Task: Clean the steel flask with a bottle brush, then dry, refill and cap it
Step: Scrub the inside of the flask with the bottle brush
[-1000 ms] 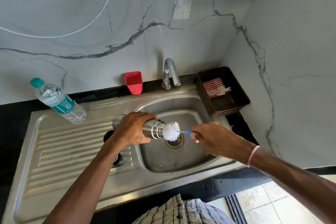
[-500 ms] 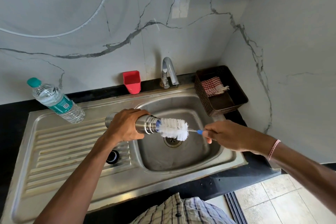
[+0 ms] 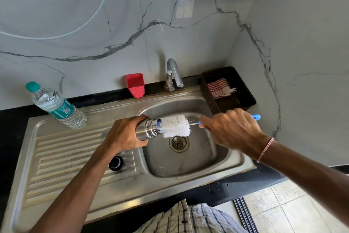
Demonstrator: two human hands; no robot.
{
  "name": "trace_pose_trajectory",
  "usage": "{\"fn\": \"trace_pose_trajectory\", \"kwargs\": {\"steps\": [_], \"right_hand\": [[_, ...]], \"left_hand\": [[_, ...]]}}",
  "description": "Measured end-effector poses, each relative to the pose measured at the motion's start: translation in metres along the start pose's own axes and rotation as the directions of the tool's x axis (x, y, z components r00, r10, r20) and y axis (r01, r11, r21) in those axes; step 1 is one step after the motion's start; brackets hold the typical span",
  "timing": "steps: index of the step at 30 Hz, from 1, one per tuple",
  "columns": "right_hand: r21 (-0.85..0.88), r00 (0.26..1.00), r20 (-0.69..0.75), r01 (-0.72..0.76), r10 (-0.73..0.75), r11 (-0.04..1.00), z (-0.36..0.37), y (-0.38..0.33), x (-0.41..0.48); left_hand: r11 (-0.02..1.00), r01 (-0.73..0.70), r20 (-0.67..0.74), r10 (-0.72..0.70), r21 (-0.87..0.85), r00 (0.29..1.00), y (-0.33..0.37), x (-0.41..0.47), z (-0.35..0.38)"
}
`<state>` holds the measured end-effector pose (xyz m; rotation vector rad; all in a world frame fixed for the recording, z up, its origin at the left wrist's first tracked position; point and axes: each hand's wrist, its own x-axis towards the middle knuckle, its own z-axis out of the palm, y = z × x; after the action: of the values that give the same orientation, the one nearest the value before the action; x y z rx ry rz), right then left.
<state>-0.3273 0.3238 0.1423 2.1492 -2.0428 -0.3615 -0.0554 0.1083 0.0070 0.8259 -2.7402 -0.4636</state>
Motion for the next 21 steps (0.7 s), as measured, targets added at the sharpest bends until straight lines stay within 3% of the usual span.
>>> {"fn": "trace_pose_trajectory", "kwargs": {"steps": [3,8,12,17,18,21], "right_hand": [[0.023,1.0,0.009,0.012,-0.012,1.0,-0.001,0.01,0.005],[0.277,0.995,0.101,-0.041,0.013,0.96,-0.003,0.019,0.01],[0.606,0.921,0.387,-0.214,-0.049,0.766,-0.003,0.029,0.019],[0.667,0.846,0.523,-0.33,-0.104,0.668,0.006,0.028,0.016],[0.693,0.812,0.572,-0.403,-0.116,0.598,0.008,0.028,0.014],[0.654,0.604,0.757,-0.689,-0.251,0.313,0.013,0.029,0.012]], "left_hand": [[0.999,0.011,-0.006,-0.011,0.038,1.0,-0.006,0.0,-0.004],[0.996,-0.005,-0.037,0.008,0.085,0.999,-0.016,-0.001,-0.011],[0.996,0.003,-0.026,0.0,0.095,1.0,-0.018,-0.002,-0.014],[0.994,-0.01,0.009,0.009,0.108,1.0,-0.02,-0.005,-0.013],[0.993,-0.017,0.017,0.015,0.114,1.0,-0.02,-0.005,-0.013],[0.991,-0.035,0.032,0.031,0.129,0.999,-0.02,-0.007,-0.012]]}}
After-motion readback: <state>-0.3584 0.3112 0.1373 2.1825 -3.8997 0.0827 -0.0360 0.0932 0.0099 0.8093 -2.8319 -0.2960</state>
